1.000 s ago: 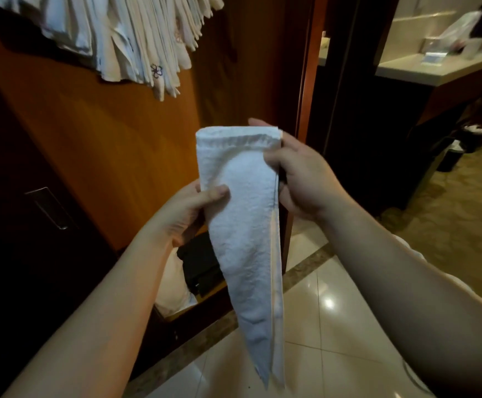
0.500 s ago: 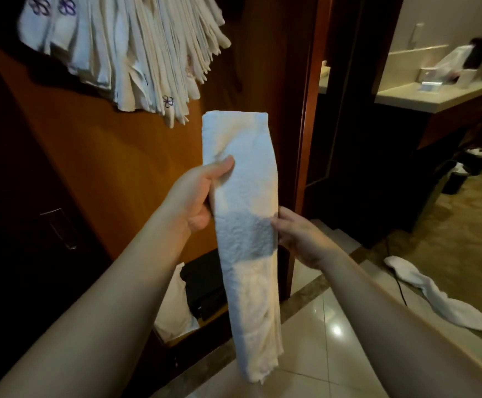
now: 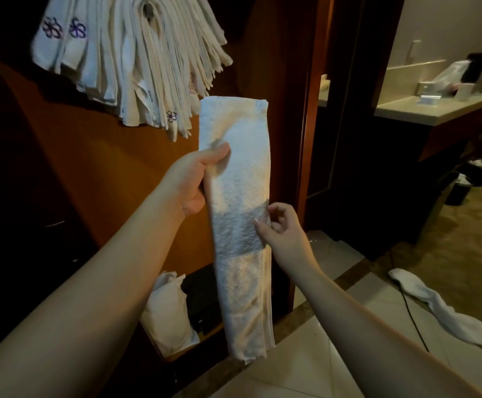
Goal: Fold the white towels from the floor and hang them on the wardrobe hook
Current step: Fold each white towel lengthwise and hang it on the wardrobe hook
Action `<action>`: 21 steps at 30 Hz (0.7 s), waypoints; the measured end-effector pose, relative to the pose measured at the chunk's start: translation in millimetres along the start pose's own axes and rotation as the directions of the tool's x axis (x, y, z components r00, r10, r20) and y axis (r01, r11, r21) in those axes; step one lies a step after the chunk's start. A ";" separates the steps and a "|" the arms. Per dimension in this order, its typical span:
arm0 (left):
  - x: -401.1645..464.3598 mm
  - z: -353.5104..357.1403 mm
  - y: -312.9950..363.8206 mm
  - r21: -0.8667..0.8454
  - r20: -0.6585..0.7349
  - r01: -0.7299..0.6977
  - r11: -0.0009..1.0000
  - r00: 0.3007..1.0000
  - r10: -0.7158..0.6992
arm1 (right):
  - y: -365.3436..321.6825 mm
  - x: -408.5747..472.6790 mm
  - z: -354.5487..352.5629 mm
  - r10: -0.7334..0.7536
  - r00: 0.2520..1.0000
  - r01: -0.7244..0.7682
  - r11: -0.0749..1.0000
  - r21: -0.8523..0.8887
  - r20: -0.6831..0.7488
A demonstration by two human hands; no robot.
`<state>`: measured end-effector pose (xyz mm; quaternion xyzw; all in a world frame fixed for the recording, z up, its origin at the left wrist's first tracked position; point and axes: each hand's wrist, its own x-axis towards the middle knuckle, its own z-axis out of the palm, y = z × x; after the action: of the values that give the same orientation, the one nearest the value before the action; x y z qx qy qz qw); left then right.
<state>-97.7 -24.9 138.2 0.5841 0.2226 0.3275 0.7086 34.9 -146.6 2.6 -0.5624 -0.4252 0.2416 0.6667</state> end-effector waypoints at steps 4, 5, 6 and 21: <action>0.4 -1.1 3.3 0.018 0.012 -0.023 1.000 1.000 0.023 | -4.5 3.7 2.2 -0.006 1.000 0.006 1.000 -0.030 0.002; 1.1 -1.8 2.9 0.026 0.005 -0.025 0.999 1.000 0.025 | -5.8 3.9 2.7 -0.010 1.000 0.012 0.998 -0.068 0.016; 2.3 -2.4 2.4 0.034 -0.005 -0.027 0.999 1.000 0.027 | -7.1 4.1 2.8 -0.015 0.999 0.019 0.993 -0.114 0.037; 4.3 -7.9 26.3 -0.011 0.053 -0.132 0.991 0.990 0.133 | -28.1 7.7 -0.8 -0.134 0.990 0.125 0.977 -0.175 -0.042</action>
<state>-105.7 -13.6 162.3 0.6033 0.1630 0.3591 0.6932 35.1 -147.9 31.7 -0.5951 -0.4622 0.1450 0.6413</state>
